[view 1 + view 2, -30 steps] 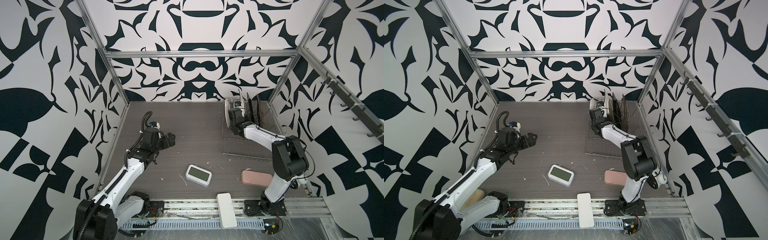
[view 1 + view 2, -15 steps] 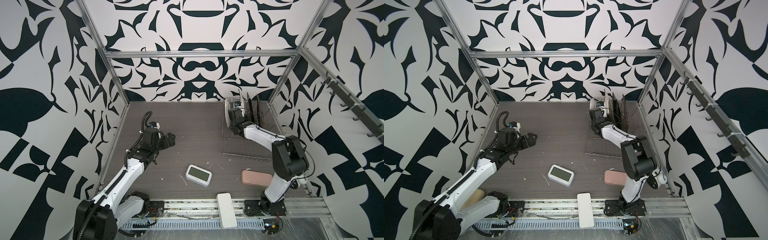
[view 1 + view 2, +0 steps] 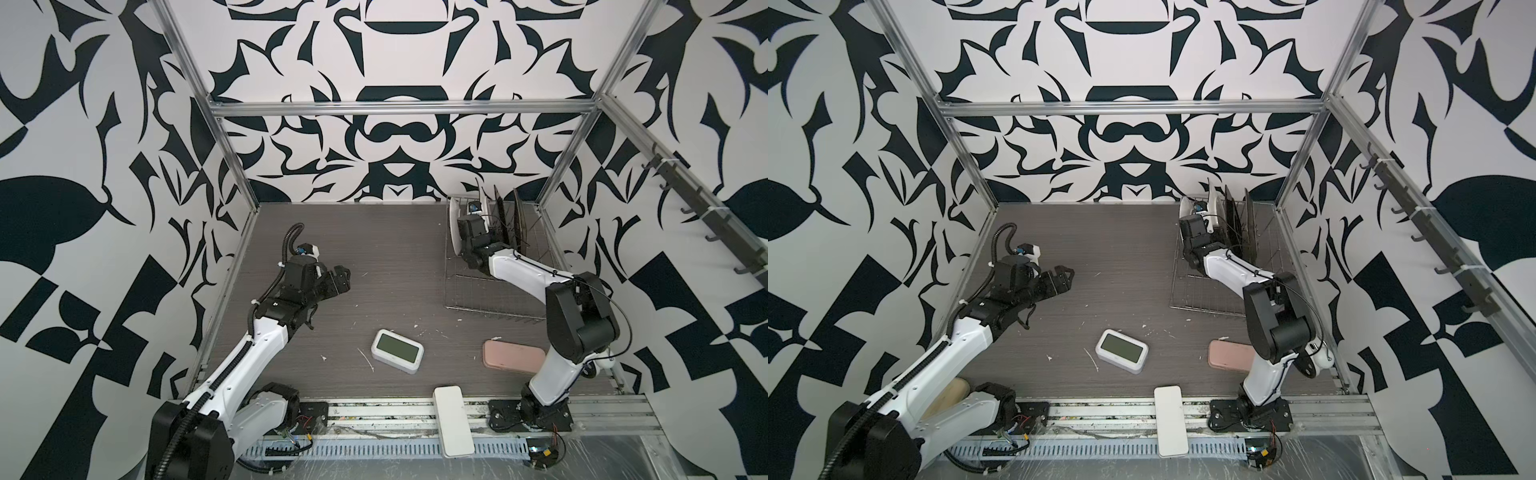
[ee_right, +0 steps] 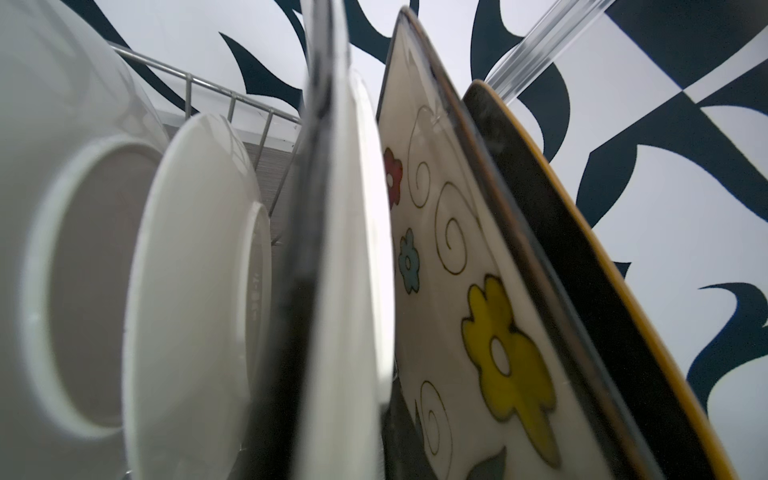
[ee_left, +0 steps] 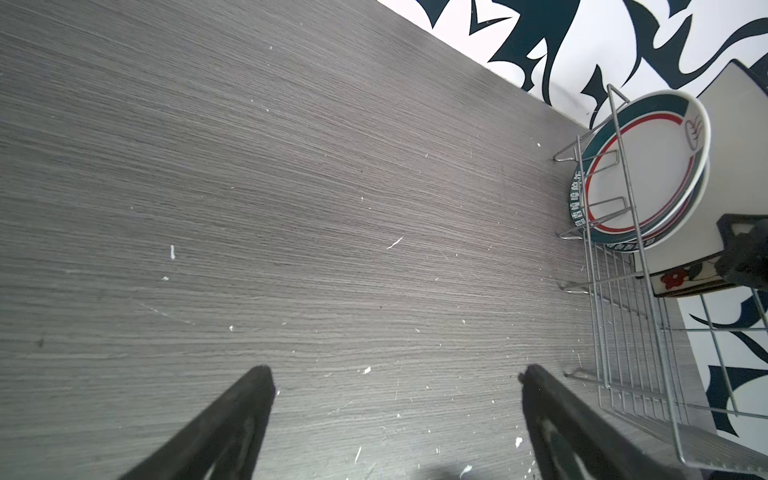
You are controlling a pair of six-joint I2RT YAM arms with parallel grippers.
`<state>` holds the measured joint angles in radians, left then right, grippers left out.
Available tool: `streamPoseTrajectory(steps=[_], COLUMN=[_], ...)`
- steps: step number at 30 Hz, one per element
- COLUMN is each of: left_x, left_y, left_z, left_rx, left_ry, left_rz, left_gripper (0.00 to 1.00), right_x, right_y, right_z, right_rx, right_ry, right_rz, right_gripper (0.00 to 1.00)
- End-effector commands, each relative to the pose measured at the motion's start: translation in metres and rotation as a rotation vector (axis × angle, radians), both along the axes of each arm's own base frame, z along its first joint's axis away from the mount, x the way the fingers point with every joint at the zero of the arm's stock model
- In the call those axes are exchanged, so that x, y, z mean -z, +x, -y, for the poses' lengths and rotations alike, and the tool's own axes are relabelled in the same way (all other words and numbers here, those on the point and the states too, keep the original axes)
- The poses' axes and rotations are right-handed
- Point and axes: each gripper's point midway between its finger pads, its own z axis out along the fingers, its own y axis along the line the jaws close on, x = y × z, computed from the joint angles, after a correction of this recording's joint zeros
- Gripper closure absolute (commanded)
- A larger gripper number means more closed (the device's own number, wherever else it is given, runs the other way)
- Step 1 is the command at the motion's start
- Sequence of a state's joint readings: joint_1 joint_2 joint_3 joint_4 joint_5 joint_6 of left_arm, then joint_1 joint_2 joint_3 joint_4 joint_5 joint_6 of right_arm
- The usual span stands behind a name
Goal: Unload the plates from the dish rack
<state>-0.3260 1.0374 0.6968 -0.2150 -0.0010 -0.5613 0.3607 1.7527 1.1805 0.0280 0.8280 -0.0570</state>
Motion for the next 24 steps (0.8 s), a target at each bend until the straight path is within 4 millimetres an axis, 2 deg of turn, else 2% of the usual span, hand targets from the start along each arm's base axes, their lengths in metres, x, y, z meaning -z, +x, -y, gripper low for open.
streamPoseTrajectory(steps=[1, 8, 24], left_x=[0.004, 0.01, 0.009], left_y=[-0.006, -0.007, -0.008], left_z=[-0.002, -0.003, -0.004], left_rx=[-0.006, -0.011, -0.012], left_ry=[0.0, 0.006, 0.004], left_rz=[-0.017, -0.029, -0.026], left_gripper=[0.03, 0.03, 0.03], right_x=[-0.05, -0.059, -0.076], right_y=[-0.004, -0.006, -0.009], right_z=[-0.001, -0.002, -0.007], right_rx=[-0.008, -0.012, -0.034], right_ry=[-0.052, -0.062, -0.058], right_rz=[0.101, 0.132, 0.184], right_gripper=[1.0, 1.0, 1.0])
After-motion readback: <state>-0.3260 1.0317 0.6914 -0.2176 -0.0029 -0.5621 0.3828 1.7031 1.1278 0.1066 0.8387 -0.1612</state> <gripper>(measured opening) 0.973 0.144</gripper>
